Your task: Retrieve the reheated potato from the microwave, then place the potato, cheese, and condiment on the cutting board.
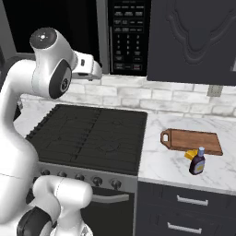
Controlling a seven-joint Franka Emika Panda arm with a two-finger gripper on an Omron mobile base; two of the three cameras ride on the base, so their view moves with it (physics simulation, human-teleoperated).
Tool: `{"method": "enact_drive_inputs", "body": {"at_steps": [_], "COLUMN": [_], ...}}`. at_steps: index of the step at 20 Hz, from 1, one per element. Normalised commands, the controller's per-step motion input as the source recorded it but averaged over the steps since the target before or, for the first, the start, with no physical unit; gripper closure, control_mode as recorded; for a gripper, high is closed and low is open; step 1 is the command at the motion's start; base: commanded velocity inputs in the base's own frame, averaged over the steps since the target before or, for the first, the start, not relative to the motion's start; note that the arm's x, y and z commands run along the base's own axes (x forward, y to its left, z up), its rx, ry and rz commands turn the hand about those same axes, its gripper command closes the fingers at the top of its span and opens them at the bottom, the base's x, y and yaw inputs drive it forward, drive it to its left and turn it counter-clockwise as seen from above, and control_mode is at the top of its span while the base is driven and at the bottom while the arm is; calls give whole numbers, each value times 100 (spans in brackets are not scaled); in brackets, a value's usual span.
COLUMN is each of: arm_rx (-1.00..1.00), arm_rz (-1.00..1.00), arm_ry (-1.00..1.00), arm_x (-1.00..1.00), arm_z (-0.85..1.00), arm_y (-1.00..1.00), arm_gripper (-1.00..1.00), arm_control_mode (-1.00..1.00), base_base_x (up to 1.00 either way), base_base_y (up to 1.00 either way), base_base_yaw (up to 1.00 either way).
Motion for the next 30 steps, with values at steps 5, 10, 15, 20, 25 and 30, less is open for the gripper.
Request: {"method": "enact_drive_inputs", "body": {"at_steps": [5, 10, 15, 20, 25, 30], "arm_rx": [0, 0, 0, 0, 0, 0], "arm_rz": [0, 0, 0, 3, 7, 8], "arm_ry": [1, 0, 0, 0, -9, -22], "arm_x": [32, 25, 34, 46, 38, 23], "arm_z": [40, 33, 22, 7, 6, -1], "arm_y": [0, 1, 2, 0, 0, 0], "arm_gripper": [-100, -100, -100, -100, -100, -100], "arm_control_mode": [-100, -100, -100, -100, -100, -100], "base_base_x": [0, 0, 0, 0, 0, 0], "base_base_y": [0, 0, 0, 0, 0, 0], "base_base_yaw": [0, 0, 0, 0, 0, 0]}}
